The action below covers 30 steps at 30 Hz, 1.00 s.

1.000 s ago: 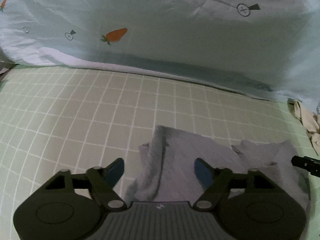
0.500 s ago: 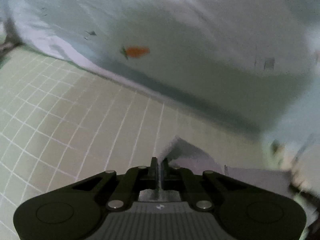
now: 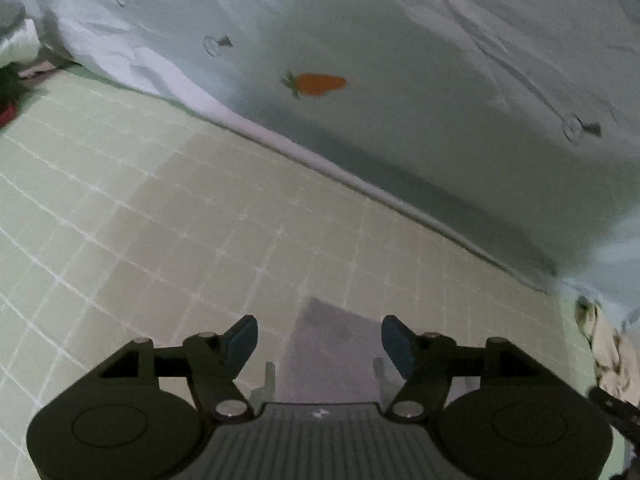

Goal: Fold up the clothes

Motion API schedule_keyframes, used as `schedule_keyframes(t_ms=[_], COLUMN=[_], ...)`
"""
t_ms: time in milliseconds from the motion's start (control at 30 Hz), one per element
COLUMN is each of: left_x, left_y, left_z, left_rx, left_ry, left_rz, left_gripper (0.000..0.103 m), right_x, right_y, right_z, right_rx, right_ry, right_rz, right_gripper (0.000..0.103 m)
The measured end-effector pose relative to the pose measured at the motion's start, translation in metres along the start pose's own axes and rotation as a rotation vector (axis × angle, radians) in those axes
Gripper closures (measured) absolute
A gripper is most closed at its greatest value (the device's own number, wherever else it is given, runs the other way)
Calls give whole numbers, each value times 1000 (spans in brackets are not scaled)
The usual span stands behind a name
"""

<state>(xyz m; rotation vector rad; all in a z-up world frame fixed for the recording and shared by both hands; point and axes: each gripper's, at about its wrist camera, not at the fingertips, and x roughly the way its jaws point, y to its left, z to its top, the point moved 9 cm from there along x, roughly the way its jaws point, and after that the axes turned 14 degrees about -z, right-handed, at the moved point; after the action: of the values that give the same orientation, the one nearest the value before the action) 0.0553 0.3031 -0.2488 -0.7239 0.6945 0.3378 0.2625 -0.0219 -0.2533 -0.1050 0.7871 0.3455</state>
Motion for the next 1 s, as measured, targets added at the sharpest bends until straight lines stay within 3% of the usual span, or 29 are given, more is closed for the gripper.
schedule_keyframes(t_ms=[133,200,267,433,533,800,900,1000], left_x=[10,6,1,-4,-6,7,11,9], left_y=[3,9,17,34,33,11,-6,-20], left_z=[-25,-36,-47,-74,-81,-86,-98,-114], left_rx=[4,-17,-53,-163,-190,-92,-115,-44], left_ry=[99,125,147,220,227,271,318,313], left_rz=[29,20,-8,-104,-181,-313,-421,-411], left_gripper=[31,19,12,8,1,1,1,2], right_x=[9,12,13,14,13,14,15,4], right_y=[19,13,6,-9,-11,19,35,48], right_z=[-13,-21,-31,-65,-77,-83,-83,-91], right_rx=[4,67,111,202,265,314,312,266], right_ry=[69,117,154,259,296,393,418,432], right_rz=[32,45,57,121,223,573,612,629], right_gripper=[45,38,20,10,2,0,0,0])
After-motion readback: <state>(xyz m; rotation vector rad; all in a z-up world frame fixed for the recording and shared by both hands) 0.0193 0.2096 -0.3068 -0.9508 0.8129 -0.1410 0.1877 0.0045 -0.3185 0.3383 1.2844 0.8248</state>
